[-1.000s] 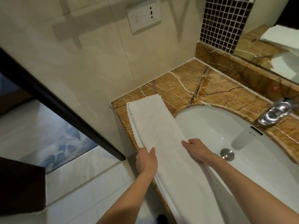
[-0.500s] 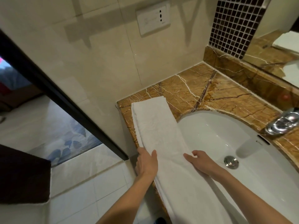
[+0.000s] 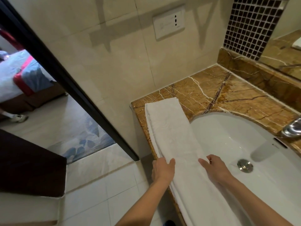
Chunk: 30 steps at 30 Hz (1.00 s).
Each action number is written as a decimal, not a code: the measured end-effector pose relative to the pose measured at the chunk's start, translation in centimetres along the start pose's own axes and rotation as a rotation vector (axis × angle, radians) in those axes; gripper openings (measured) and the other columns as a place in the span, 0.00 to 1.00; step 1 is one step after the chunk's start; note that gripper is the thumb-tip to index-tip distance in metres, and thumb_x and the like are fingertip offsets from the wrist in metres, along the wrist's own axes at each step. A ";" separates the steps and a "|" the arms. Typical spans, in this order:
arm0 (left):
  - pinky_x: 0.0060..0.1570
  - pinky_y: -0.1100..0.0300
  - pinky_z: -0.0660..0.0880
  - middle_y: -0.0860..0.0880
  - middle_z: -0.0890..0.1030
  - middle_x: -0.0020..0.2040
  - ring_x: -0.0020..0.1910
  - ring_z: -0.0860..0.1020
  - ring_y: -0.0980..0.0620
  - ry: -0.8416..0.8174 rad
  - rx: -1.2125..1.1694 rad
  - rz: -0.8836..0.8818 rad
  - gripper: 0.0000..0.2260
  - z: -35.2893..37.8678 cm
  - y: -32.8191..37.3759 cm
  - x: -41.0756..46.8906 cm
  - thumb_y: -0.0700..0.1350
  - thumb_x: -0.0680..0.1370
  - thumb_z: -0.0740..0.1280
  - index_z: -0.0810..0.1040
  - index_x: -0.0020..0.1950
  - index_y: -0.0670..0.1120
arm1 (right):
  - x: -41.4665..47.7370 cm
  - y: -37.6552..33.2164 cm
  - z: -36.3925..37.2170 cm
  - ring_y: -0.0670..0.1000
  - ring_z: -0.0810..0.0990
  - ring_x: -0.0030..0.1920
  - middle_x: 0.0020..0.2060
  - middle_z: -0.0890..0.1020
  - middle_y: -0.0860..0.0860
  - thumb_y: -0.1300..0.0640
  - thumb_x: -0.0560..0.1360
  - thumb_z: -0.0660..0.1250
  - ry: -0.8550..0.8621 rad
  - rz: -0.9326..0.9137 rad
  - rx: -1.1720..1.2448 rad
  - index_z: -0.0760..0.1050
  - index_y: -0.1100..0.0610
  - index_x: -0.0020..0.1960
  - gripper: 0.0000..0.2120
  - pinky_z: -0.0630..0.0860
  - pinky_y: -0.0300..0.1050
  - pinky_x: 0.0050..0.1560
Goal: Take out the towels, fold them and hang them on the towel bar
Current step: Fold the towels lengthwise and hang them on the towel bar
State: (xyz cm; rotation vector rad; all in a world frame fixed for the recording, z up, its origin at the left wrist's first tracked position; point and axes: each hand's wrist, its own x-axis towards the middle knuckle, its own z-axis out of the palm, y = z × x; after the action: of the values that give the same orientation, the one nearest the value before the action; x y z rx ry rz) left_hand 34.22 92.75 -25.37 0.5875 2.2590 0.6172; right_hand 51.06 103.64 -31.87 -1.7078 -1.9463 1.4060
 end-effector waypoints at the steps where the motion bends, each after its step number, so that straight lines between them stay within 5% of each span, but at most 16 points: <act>1: 0.51 0.52 0.78 0.44 0.77 0.56 0.49 0.78 0.47 -0.001 -0.006 -0.001 0.17 0.0 0.0 0.0 0.57 0.78 0.61 0.77 0.54 0.45 | -0.1 0.0 0.0 0.46 0.69 0.29 0.28 0.71 0.47 0.49 0.76 0.67 0.015 0.000 -0.019 0.66 0.54 0.33 0.18 0.62 0.41 0.30; 11: 0.46 0.52 0.77 0.40 0.76 0.56 0.48 0.79 0.44 0.051 0.010 0.018 0.18 0.6 -0.3 -0.1 0.56 0.78 0.63 0.76 0.50 0.40 | -0.6 -0.4 -0.4 0.53 0.68 0.31 0.25 0.69 0.50 0.51 0.79 0.61 0.084 -0.012 -0.049 0.65 0.57 0.32 0.20 0.64 0.47 0.34; 15: 0.46 0.52 0.77 0.39 0.76 0.56 0.48 0.79 0.43 0.061 0.007 0.028 0.20 0.7 -0.4 -0.1 0.56 0.78 0.63 0.77 0.52 0.38 | -1.7 -0.3 -0.8 0.53 0.75 0.34 0.31 0.77 0.53 0.47 0.76 0.66 0.098 -0.052 0.130 0.70 0.52 0.46 0.09 0.69 0.45 0.35; 20: 0.47 0.52 0.78 0.42 0.77 0.54 0.47 0.79 0.45 0.038 -0.069 0.034 0.18 1.0 -0.9 -0.4 0.56 0.78 0.64 0.77 0.51 0.41 | -2.1 0.2 -0.9 0.50 0.78 0.42 0.43 0.80 0.52 0.40 0.72 0.66 -0.009 0.067 -0.007 0.73 0.52 0.47 0.16 0.70 0.44 0.40; 24: 0.29 0.63 0.66 0.49 0.71 0.34 0.31 0.72 0.53 0.007 -0.141 0.034 0.18 1.5 -2.0 -1.4 0.55 0.76 0.67 0.67 0.31 0.49 | -2.1 0.8 -1.5 0.49 0.78 0.45 0.48 0.78 0.50 0.38 0.71 0.67 -0.082 0.107 -0.052 0.74 0.55 0.48 0.21 0.69 0.41 0.39; 30: 0.28 0.65 0.67 0.51 0.68 0.23 0.24 0.70 0.54 -0.055 -0.148 0.015 0.23 1.5 -2.9 -2.1 0.51 0.74 0.71 0.62 0.26 0.48 | -3.0 1.9 -2.8 0.47 0.74 0.34 0.35 0.77 0.49 0.42 0.71 0.69 -0.112 0.094 -0.052 0.71 0.57 0.37 0.19 0.69 0.40 0.35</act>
State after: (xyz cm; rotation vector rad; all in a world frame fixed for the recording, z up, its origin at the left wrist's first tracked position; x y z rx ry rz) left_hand 36.03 89.71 -26.91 0.5415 2.1375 0.7596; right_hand 55.17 102.30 -30.55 -1.8015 -2.0006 1.5275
